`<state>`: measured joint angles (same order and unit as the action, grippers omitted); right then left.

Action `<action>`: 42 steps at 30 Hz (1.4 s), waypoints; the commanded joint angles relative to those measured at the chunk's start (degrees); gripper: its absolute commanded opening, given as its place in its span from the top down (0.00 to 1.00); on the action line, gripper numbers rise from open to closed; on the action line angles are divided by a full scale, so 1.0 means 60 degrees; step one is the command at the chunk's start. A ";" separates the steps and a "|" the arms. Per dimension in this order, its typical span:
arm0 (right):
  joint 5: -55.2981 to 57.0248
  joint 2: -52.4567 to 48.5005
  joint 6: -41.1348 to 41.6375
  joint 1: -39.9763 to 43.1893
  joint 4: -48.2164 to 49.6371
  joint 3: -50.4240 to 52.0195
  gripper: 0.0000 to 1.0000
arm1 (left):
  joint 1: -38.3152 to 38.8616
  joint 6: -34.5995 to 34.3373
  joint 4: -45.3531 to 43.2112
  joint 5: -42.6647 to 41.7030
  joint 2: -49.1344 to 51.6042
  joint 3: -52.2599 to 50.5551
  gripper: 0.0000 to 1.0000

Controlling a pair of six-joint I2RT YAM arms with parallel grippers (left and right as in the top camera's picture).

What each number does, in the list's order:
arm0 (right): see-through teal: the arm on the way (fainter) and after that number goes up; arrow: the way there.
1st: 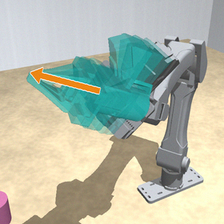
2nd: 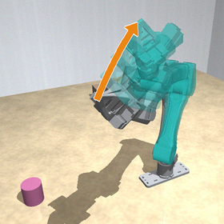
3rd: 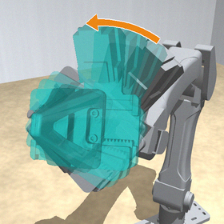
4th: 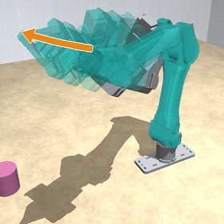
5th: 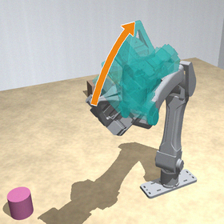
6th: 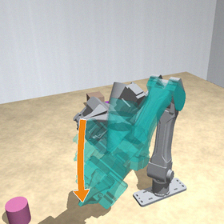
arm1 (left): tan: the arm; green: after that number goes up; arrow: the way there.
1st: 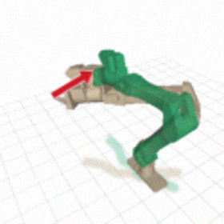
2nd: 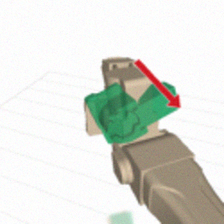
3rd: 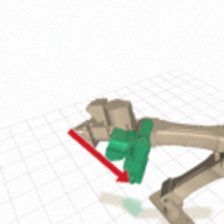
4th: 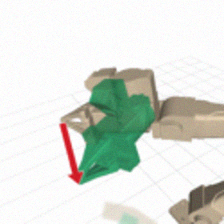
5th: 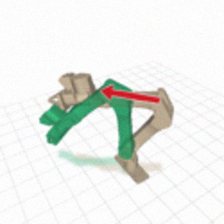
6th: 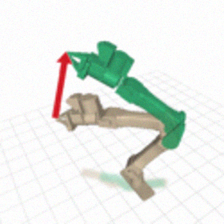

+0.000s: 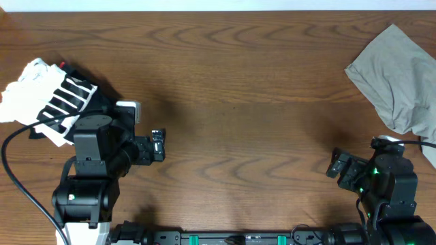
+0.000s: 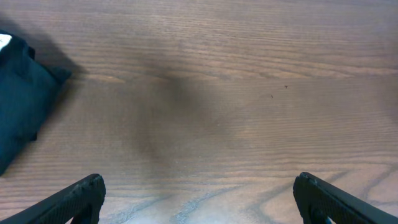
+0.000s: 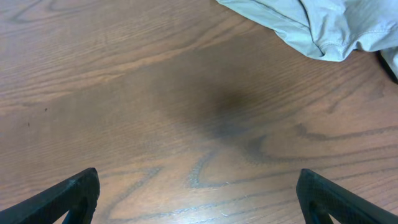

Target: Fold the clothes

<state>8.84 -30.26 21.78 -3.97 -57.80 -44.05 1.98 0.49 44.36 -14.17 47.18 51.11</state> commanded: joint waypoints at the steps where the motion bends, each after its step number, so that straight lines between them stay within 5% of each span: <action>1: 0.0025 0.0022 0.0153 0.0044 0.0011 0.0047 0.01 | 0.0015 0.0164 -0.0047 0.0124 0.0062 -0.0011 0.02; 17: 0.0022 0.0550 0.0153 0.0029 0.0015 0.0171 0.01 | 0.0015 0.0164 -0.0047 0.0124 0.0342 -0.0011 0.02; 25: 0.0069 0.2244 0.0149 0.0036 0.0007 0.1118 0.01 | 0.0015 0.0168 -0.0047 0.0124 0.0433 -0.0011 0.02; 34: 0.0062 0.5053 -0.0397 0.0051 0.1923 0.3552 0.01 | 0.0015 0.0164 -0.0047 0.0124 0.0444 -0.0011 0.02; 42: -0.0044 0.4998 -0.1636 0.0044 0.5085 0.4958 0.01 | 0.0015 0.0168 -0.0047 0.0124 0.0492 -0.0011 0.02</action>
<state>8.71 -0.73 16.86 -3.97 -30.68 -16.84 1.98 0.49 44.27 -14.13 49.91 51.09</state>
